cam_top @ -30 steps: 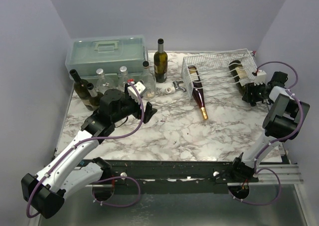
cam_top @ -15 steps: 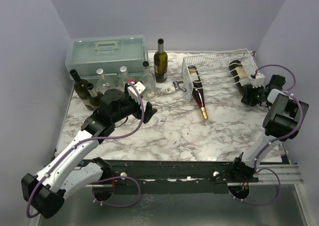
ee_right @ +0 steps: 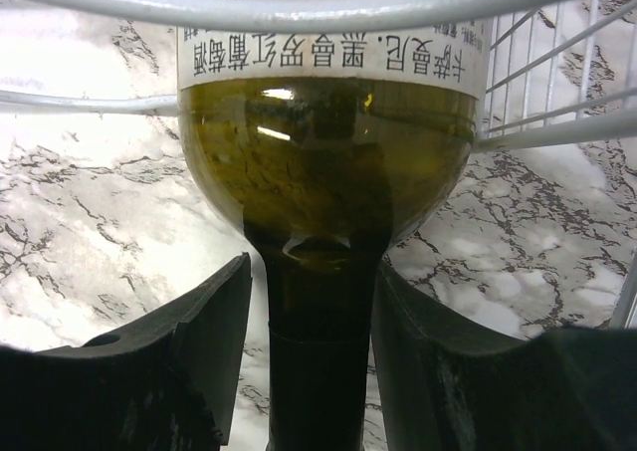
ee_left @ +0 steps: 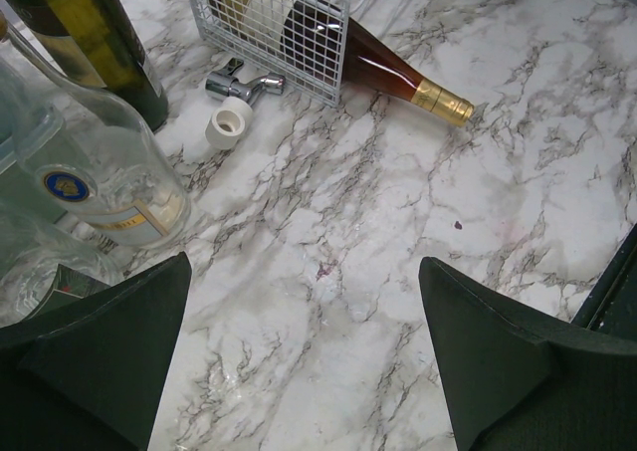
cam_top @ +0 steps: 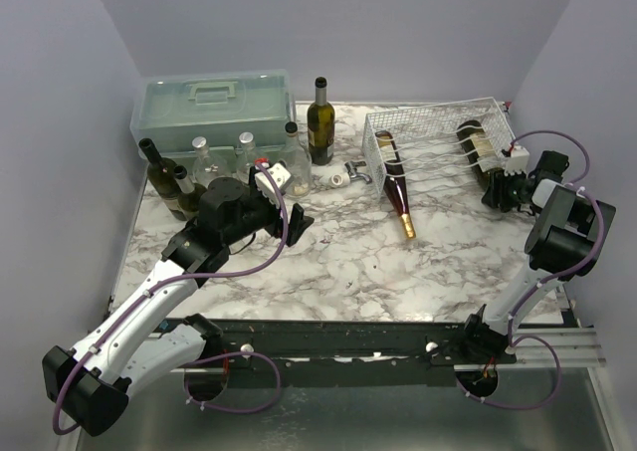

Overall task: Take the wine bottle off the wine rack
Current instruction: Pick up the wine bottle from the wine rack.

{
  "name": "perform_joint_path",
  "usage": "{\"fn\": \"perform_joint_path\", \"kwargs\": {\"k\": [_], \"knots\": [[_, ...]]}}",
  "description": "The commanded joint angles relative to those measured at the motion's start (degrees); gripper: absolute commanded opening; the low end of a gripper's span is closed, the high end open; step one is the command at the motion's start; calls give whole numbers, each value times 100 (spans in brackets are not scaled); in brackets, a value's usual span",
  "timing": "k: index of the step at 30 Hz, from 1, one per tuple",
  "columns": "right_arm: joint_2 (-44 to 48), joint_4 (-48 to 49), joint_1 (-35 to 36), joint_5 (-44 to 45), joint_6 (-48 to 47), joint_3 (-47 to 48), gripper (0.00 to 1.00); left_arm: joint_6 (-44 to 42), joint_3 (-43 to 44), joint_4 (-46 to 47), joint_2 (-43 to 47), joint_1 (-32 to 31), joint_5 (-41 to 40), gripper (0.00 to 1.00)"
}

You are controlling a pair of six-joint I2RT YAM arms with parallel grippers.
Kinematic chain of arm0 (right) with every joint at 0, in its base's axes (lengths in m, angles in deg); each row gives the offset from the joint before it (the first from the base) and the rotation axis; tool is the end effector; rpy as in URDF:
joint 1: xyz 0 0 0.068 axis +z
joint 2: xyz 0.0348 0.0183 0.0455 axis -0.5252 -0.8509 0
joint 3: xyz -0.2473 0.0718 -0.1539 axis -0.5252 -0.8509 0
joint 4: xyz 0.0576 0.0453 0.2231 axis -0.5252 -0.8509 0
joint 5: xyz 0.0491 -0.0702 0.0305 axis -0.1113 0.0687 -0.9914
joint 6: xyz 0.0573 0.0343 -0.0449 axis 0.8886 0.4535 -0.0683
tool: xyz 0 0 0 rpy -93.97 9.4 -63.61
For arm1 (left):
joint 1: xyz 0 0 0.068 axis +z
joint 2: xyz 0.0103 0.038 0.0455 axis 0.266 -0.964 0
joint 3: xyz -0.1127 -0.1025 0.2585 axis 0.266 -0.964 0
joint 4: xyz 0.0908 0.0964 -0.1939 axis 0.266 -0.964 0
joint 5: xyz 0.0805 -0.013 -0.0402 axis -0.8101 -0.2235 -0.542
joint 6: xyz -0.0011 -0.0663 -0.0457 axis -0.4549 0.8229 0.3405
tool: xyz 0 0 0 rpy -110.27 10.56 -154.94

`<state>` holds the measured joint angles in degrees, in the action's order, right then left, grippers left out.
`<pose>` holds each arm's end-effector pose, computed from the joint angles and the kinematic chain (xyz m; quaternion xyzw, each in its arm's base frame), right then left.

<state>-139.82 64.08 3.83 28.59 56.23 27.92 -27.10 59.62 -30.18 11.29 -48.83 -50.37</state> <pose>0.3559 -0.1490 0.1741 -0.1003 0.9200 0.0739 0.3716 0.1496 -0.1213 0.3440 0.3265 0.7278 -0.2606 0.5439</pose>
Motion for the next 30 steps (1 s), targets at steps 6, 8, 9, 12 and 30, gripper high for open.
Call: {"fn": "perform_joint_path", "kwargs": {"k": [6,8,9,12,30], "knots": [[-177,64,-29,-147,106,-30,46,-90,-49,11,88,-26,-122,99],[-186,18,-30,-141,98,-12,42,-94,-44,16,91,-24,-122,99],[-194,-8,-29,-146,89,1,39,-99,-44,9,89,-31,-122,99],[-186,-82,-28,-131,75,37,34,-94,-51,15,88,-29,-122,99],[549,-310,-228,-318,264,-61,0,-117,-60,16,167,-31,-157,99]]}}
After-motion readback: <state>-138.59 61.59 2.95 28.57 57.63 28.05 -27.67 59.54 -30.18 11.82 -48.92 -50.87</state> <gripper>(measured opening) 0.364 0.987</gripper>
